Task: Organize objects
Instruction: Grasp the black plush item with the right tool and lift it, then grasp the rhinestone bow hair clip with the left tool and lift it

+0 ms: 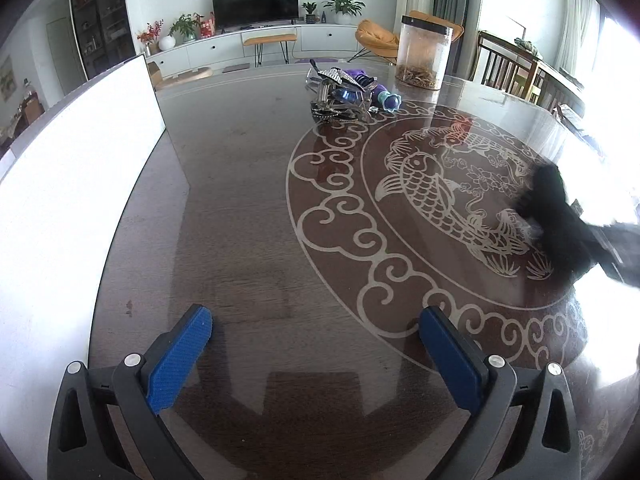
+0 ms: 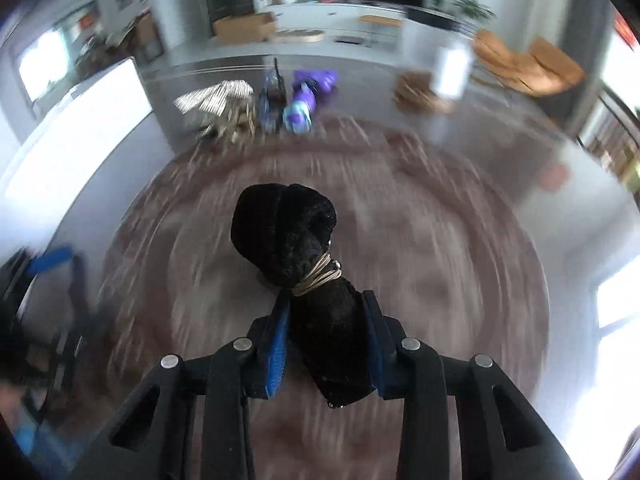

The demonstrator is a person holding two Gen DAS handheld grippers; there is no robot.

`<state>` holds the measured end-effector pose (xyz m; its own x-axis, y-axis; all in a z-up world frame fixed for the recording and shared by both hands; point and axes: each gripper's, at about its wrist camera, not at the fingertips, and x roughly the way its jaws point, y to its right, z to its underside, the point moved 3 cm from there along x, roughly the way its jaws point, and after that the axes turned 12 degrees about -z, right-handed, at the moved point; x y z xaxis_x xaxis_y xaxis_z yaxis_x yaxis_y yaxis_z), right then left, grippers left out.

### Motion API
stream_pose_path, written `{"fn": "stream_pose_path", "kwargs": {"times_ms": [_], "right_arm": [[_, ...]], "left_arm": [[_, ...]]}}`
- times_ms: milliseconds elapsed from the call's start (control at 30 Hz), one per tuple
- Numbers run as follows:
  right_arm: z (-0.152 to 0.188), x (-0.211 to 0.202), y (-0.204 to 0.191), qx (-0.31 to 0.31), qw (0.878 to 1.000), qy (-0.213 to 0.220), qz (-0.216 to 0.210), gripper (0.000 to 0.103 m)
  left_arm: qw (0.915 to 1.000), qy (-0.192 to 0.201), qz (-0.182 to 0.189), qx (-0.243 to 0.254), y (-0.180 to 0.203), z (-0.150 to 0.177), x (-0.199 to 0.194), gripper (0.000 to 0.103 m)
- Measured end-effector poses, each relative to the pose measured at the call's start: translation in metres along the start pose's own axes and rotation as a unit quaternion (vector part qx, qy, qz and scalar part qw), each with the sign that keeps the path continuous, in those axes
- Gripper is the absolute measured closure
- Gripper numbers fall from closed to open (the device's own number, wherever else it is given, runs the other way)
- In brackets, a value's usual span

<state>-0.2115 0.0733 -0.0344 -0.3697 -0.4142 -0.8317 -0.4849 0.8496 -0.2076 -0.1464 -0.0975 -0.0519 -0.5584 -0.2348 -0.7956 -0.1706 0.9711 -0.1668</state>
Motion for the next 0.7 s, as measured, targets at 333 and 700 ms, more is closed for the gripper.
{"fn": "stream_pose_path", "kwargs": {"times_ms": [333,700], "right_arm": [[0.084,-0.030,-0.025,0.029,0.997,0.061,0.024,0.016],[0.083,-0.018,-0.028,0.007,0.998,0.043,0.036,0.001]], "left_arm": [[1.0000,0.001,0.000,0.001,0.001,-0.003,0.001,0.000],[0.9994,-0.006,0.016,0.030,0.037,-0.104,0.066,0.000]]}}
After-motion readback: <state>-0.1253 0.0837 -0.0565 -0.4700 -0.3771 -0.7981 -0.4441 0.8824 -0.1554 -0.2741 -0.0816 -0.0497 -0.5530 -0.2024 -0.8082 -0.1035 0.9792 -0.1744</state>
